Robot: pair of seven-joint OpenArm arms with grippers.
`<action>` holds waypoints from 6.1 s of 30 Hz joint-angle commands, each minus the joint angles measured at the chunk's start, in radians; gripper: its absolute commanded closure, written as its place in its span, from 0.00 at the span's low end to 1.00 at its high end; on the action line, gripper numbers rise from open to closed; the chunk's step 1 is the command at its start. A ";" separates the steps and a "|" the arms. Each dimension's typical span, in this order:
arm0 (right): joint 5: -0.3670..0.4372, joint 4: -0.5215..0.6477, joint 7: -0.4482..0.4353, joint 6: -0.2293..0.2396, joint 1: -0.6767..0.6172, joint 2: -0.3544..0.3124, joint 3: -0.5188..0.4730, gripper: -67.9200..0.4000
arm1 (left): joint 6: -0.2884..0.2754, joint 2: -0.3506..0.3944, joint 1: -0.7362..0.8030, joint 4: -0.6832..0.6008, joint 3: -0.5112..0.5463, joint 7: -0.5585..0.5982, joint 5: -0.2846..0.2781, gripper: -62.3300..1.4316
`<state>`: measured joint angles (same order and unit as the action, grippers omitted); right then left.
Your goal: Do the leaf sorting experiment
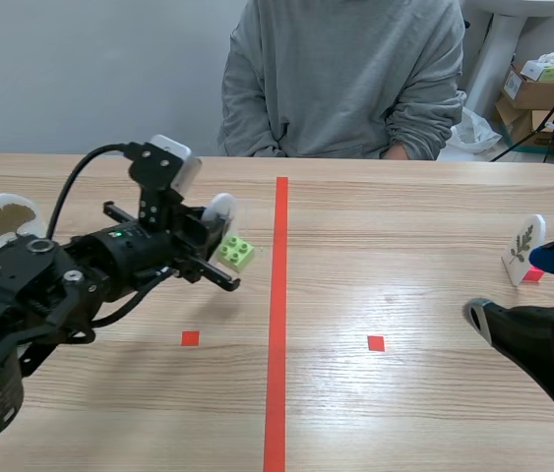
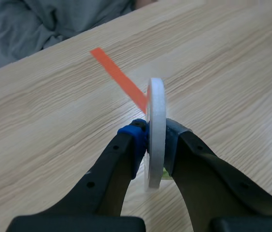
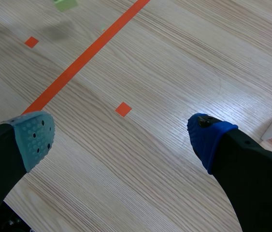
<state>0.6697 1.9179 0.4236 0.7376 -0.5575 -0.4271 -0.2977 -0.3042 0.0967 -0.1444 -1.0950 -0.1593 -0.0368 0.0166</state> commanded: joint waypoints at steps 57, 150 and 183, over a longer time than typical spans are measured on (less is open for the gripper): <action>0.010 0.007 -0.006 0.008 0.009 -0.016 -0.008 0.17 | 0.340 0.120 -0.043 0.063 0.240 0.013 -0.006 0.12; -0.039 0.005 -0.019 0.008 0.009 -0.016 -0.008 0.07 | -0.028 0.339 0.895 -0.955 0.190 -0.088 -0.339 0.08; -0.042 0.005 -0.019 0.008 0.009 -0.016 -0.008 0.07 | -0.028 0.339 0.895 -0.955 0.190 -0.088 -0.339 0.08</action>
<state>0.6170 1.9179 0.4164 0.7380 -0.5575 -0.4271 -0.2977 -0.3340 0.4377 0.7506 -2.0270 0.0311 -0.1390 -0.3122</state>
